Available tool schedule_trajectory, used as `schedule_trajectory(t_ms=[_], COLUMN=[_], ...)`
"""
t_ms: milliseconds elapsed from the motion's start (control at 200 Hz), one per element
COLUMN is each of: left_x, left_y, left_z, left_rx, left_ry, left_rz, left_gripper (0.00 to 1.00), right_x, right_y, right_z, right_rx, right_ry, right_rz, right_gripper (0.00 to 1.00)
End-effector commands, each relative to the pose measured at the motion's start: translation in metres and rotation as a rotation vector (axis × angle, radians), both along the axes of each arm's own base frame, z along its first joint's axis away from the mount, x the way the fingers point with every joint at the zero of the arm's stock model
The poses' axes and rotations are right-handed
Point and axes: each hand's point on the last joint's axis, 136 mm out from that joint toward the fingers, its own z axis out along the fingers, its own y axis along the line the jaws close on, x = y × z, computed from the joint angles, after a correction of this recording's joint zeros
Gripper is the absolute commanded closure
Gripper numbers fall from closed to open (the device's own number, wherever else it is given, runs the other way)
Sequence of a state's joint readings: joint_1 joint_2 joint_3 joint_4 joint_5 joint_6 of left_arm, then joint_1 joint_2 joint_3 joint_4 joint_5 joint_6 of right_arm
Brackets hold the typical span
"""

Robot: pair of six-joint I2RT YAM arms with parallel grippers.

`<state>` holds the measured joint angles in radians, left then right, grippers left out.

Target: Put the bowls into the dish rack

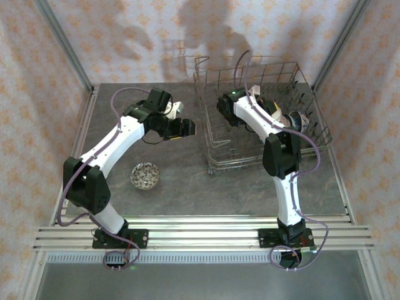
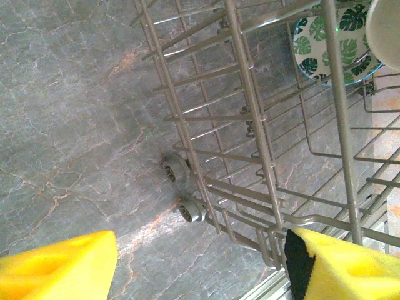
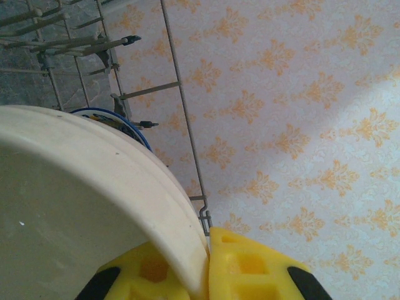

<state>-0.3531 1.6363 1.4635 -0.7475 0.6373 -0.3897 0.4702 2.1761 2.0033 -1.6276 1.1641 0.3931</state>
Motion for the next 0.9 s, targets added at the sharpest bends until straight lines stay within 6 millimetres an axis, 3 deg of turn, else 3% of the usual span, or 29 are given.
schedule_trajectory(t_ms=[0,350,636,766,896], left_x=[0.010,0.016,0.017,0.019,0.026], left_y=[0.005,0.014,0.019,0.022,0.030], left_z=[0.023,0.032,0.031,0.031,0.043], left_rx=[-0.010,-0.004,-0.001,-0.001,-0.005], left_ry=[-0.078,-0.091,-0.092,-0.096,-0.140], left_rz=[0.029,0.070,0.083,0.099,0.147], left_gripper=[0.27,0.23,0.23,0.22,0.19], right_x=[-0.005,-0.012,-0.002,-0.002,-0.003], right_y=[-0.006,-0.004,0.008,0.013,0.018], right_z=[0.016,0.009,-0.004,0.004,0.029], right_rx=[-0.112,-0.119,-0.115,-0.082,-0.026], right_ry=[0.106,0.148,0.172,0.135,0.036], right_rz=[0.021,0.027,0.039,0.043,0.051], right_gripper=[1.00,1.00,1.00,1.00,1.00])
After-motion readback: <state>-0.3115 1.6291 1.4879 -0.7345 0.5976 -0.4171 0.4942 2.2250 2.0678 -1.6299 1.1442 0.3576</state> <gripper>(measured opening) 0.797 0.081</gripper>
